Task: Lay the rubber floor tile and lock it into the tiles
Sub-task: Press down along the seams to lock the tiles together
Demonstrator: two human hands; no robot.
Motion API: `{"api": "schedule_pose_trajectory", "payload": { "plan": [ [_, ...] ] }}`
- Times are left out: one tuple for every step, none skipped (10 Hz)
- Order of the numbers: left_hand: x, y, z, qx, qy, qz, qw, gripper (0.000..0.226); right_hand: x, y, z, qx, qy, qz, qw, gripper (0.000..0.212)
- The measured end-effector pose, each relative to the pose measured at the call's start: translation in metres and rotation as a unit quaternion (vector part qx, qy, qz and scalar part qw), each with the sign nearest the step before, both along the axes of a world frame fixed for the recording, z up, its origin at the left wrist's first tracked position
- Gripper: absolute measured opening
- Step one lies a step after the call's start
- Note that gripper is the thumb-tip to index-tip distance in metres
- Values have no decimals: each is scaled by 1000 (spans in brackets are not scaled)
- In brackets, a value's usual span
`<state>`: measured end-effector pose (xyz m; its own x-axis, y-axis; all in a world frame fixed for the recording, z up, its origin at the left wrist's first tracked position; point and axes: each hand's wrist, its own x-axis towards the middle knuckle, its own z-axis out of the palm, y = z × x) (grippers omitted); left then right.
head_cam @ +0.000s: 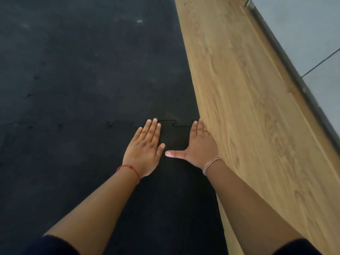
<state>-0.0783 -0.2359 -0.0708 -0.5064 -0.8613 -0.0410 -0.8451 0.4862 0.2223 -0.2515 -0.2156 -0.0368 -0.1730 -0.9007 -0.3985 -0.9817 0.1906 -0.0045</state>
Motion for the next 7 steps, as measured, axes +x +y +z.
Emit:
{"api": "schedule_pose_trajectory", "payload": {
  "plan": [
    [0, 3, 3, 9, -5, -1, 1000, 57, -1, -7, 7, 31, 11, 5, 999, 143],
    [0, 0, 3, 11, -9, 5, 1000, 58, 1, -7, 9, 32, 7, 0, 999, 142],
    [1, -2, 4, 15, -25, -6, 1000, 59, 2, -4, 10, 28, -3, -4, 1000, 141],
    [0, -6, 12, 59, -44, -11, 997, 60, 7, -3, 19, 54, 20, -19, 998, 135],
    [-3, -8, 35, 119, -103, -20, 987, 61, 26, 15, 25, 8, 86, -16, 996, 113],
    [14, 29, 47, -15, -65, -16, 998, 56, 56, 71, 17, -97, 50, 5, 994, 82],
    [51, 89, 51, -146, 35, -32, 988, 57, 69, 134, 22, -204, -8, 82, 976, 82]
  ]
}}
